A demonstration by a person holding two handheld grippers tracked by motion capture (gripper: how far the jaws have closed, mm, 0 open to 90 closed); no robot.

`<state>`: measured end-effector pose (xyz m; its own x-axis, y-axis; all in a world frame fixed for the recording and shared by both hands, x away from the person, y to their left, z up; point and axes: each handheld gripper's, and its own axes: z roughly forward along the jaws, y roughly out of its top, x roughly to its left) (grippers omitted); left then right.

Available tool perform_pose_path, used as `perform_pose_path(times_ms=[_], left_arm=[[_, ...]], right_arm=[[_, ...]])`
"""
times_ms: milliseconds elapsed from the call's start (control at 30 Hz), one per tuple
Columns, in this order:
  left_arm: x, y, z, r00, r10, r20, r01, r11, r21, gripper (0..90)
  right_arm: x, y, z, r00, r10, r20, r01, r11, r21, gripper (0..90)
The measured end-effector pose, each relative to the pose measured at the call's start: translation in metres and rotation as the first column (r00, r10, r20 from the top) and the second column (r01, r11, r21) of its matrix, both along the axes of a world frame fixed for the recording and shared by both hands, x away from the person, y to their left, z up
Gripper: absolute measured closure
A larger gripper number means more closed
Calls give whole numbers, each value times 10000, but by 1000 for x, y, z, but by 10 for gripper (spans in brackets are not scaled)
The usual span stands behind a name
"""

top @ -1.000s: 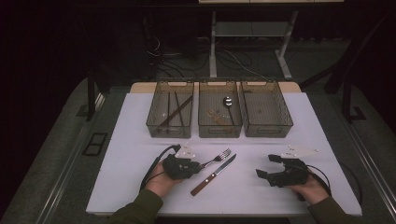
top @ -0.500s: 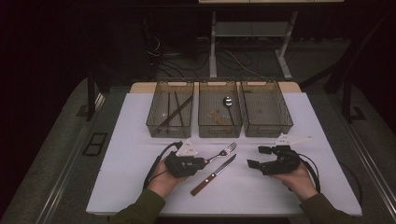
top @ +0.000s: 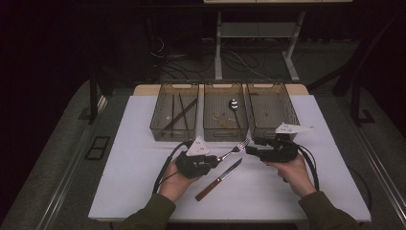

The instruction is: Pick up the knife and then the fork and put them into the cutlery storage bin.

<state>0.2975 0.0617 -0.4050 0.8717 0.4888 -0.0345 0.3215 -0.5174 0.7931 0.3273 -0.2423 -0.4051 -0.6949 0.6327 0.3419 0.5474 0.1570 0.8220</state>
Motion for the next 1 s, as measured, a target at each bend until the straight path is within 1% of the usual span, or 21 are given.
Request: perform_pose_path(times_ms=[67,133,233,300,367,400,433,500,533,600,667,700,767,867,900,933,967,1000], left_arm=[[-1,-3,0,10000,26,13,-25,10000,-35,768],[-1,-4,0,10000,-11,39,11,10000,-14,768],[-2,-5,0,9999,51,109,-51,10000,10,768],[-2,-6,0,9999,57,128,-57,10000,9,768],[-2,-6,-1,9999,100,124,-100,9999,-19,768],[-2,-6,-1,9998,108,154,-109,9999,31,768],[-2,-6,-1,9998,122,163,-122,9999,21,768],[-2,-6,-1,9997,153,178,-152,9999,-17,768],[-2,-6,-1,9997,136,185,-137,9999,41,768],[-2,-5,-1,9997,150,196,-150,9999,5,768],[-1,-5,-1,9997,193,150,-193,9998,-53,768],[-1,-4,-1,9996,198,175,-199,9998,28,768],[0,-4,-1,9996,223,168,-224,9997,64,768],[1,-3,-1,9993,309,198,-311,9995,94,767],[1,-3,-2,9992,344,203,-346,9994,50,765],[1,-2,-2,9992,366,189,-367,9993,49,765],[2,-1,-2,9994,317,168,-318,9995,75,762],[2,-1,-2,9992,361,151,-360,9993,-34,759]], right_arm=[[2,2,-2,9999,-88,-75,88,9999,86,412],[4,3,-4,9997,-124,-222,125,9999,64,441],[7,3,-6,9989,-237,-411,250,9993,293,498],[10,3,-8,9984,-253,-506,270,9991,337,540],[12,4,-9,9969,-319,-719,352,9984,449,573],[13,4,-10,9970,-265,-726,304,9982,526,602],[14,5,-10,9969,-242,-752,285,9980,568,612],[15,7,-10,9957,-231,-896,293,9972,687,659],[16,8,-10,9958,-241,-884,302,9972,683,683],[17,10,-9,9962,-274,-829,331,9972,672,721],[18,11,-8,9968,-256,-757,313,9966,761,761],[19,12,-7,9970,-240,-738,298,9965,785,771],[21,13,-4,9973,-187,-705,258,9946,1008,795],[22,15,1,9982,-150,-575,218,9927,1190,824],[23,16,3,9984,-105,-554,176,9916,1284,834],[24,18,4,9990,-93,-428,147,9915,1291,838],[24,20,6,9992,-107,-393,156,9919,1260,844],[25,21,7,9993,-104,-350,149,9914,1301,851]])
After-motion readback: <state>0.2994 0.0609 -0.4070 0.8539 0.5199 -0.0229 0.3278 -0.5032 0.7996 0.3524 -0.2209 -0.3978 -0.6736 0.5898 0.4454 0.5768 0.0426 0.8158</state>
